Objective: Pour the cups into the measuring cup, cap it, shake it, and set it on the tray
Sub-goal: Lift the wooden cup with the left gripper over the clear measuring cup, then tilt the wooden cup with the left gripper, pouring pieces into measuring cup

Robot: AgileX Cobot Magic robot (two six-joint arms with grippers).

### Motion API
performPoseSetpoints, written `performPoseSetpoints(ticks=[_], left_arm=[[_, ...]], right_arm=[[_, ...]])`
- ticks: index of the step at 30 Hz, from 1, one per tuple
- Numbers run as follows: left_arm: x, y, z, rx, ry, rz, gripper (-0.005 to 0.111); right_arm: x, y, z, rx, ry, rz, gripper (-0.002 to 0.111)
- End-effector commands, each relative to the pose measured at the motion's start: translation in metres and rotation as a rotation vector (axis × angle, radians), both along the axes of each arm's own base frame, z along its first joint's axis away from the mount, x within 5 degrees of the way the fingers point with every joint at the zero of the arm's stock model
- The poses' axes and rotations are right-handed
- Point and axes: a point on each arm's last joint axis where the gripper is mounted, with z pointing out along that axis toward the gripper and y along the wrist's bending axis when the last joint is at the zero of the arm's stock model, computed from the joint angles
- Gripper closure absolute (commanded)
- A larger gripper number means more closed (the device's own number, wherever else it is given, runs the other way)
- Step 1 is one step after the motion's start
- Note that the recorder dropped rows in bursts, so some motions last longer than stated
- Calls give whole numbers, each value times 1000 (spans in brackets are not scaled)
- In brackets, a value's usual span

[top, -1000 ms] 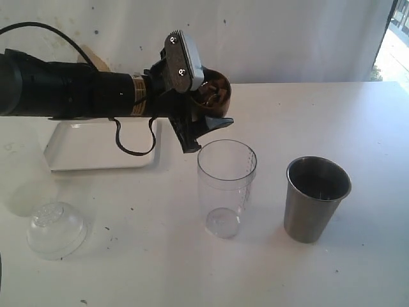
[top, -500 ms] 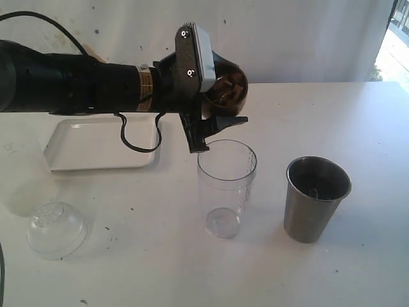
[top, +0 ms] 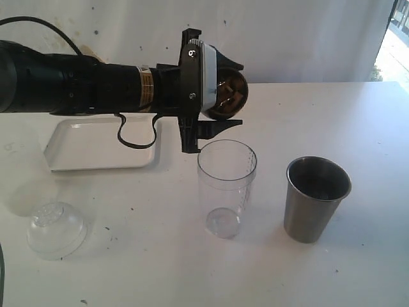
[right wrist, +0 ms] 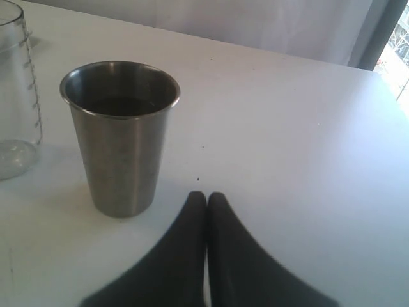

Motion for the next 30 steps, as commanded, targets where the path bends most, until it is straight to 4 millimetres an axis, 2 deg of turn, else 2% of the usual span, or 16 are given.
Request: performPoseSetpoints(ticks=[1,30], left_arm=[[-2,-1,8,6,-71,-24,107],[-3,0,11,151,-422,-134,107]], right_arm=[[0,0,1,-2,-7,-3,108],[0,0,1,-2,-7,-3,108]])
